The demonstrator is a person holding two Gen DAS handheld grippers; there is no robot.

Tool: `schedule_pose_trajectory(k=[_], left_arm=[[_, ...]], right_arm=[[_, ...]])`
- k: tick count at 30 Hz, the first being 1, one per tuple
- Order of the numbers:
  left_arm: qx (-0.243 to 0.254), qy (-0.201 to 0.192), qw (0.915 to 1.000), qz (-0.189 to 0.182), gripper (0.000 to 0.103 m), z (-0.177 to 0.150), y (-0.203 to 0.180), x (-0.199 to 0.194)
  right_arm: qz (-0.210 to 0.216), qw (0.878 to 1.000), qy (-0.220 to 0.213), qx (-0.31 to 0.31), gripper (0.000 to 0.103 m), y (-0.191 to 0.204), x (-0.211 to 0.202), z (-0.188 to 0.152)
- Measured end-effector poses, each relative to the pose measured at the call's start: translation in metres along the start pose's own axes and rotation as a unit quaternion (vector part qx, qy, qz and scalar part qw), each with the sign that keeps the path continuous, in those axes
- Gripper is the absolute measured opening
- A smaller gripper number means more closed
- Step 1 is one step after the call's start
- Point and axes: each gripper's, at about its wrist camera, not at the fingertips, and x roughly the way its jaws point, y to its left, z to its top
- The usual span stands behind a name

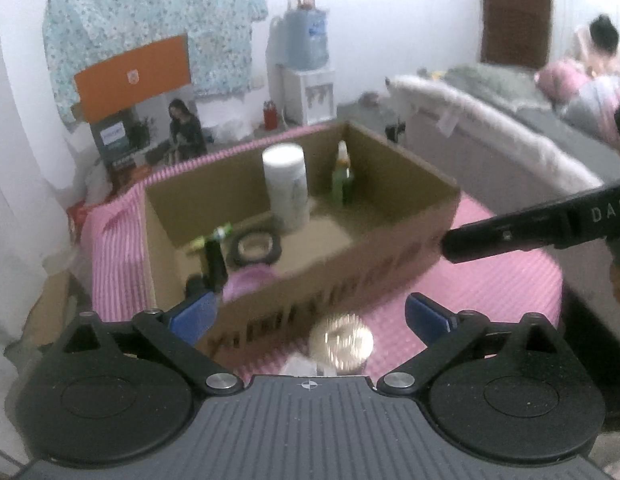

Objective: Organize rigid objects
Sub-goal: 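Lower the right gripper onto the white charger plug and close it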

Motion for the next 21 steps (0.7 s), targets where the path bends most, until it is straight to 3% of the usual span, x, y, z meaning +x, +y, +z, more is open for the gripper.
schedule_pose_trajectory(k=[8, 14, 19, 21], left_arm=[[0.025, 0.034, 0.9991, 0.008, 0.094, -0.045, -0.001, 0.026], [0.035, 0.044, 0.9984, 0.001, 0.076, -0.058, 0.003, 0.048], [0.016, 0.056, 0.9982, -0.012, 0.050, -0.065, 0.008, 0.059], [0.006, 0.055, 0.9983, -0.018, 0.046, -0.066, 0.010, 0.060]], right_arm=[[0.022, 0.997, 0.063, 0.025, 0.046, 0.013, 0.057, -0.038], [0.022, 0.994, 0.100, 0.028, 0.038, 0.018, 0.091, -0.052], [0.019, 0.993, 0.111, 0.030, 0.030, 0.019, 0.108, -0.052], [0.020, 0.993, 0.113, 0.028, 0.029, 0.021, 0.112, -0.054]])
